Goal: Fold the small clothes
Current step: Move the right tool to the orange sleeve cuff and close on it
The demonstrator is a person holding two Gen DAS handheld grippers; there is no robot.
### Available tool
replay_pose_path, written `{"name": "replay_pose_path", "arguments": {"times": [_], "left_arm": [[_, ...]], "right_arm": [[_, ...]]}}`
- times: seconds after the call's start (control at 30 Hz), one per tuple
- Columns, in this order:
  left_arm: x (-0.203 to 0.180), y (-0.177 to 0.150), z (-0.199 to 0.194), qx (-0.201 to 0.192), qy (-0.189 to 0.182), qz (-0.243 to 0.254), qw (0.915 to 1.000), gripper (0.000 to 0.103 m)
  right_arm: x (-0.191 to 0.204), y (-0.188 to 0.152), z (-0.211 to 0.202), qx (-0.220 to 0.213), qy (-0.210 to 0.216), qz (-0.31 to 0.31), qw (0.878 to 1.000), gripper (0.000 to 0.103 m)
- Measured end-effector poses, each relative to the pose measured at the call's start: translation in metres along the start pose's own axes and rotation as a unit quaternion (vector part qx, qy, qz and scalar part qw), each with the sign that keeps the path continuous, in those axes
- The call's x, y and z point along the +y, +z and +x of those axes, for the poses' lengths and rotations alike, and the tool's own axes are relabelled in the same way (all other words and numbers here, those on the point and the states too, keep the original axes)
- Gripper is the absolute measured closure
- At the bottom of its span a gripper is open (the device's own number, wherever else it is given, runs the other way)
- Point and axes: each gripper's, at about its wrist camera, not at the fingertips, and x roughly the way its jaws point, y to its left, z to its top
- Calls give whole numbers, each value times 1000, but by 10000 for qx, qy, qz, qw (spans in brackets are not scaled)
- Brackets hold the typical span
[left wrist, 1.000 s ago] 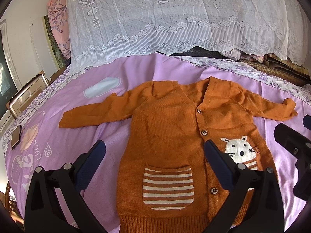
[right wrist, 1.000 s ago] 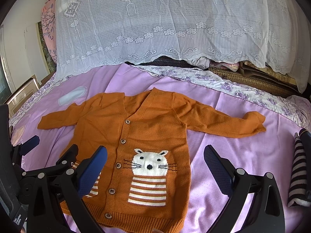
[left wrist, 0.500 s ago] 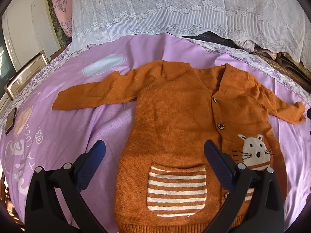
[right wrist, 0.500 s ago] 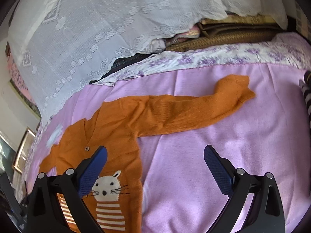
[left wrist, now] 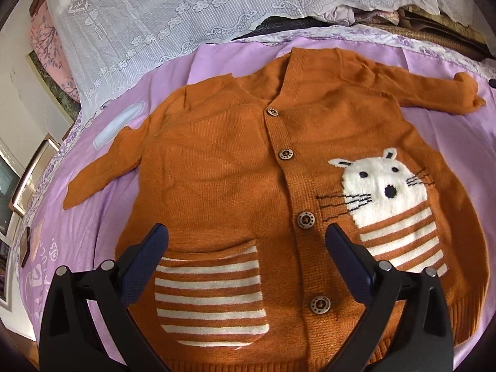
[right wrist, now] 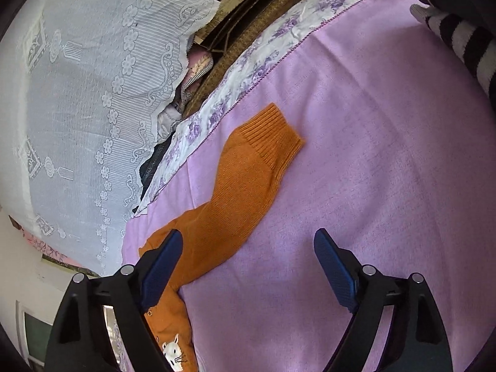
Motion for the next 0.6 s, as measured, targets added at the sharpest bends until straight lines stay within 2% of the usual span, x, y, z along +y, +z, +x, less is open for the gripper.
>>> {"name": "replay_pose_path", "arguments": {"times": [0.13, 0.33, 0.53, 0.57, 0.6], "left_arm": [[-15, 18, -8, -53, -50, 129, 9999, 4], [-55, 69, -27, -498, -10, 317, 9983, 4], [-97, 106, -8, -463, -490, 10, 9977, 4], [-103, 107, 0, -435, -503, -31, 9978, 4], [-110, 105, 10, -383, -481, -52, 9981, 4]], "right_arm": [[-8, 10, 10, 40, -150, -81, 9998, 23], [-6, 26, 26, -120, -308, -324, 9989, 30], [-9, 41, 38, -416, -252, -536, 9974, 39], [-9, 42, 38, -467, -250, -572, 9970, 46], [-9, 42, 38, -515, -261, -595, 9966, 61]]}}
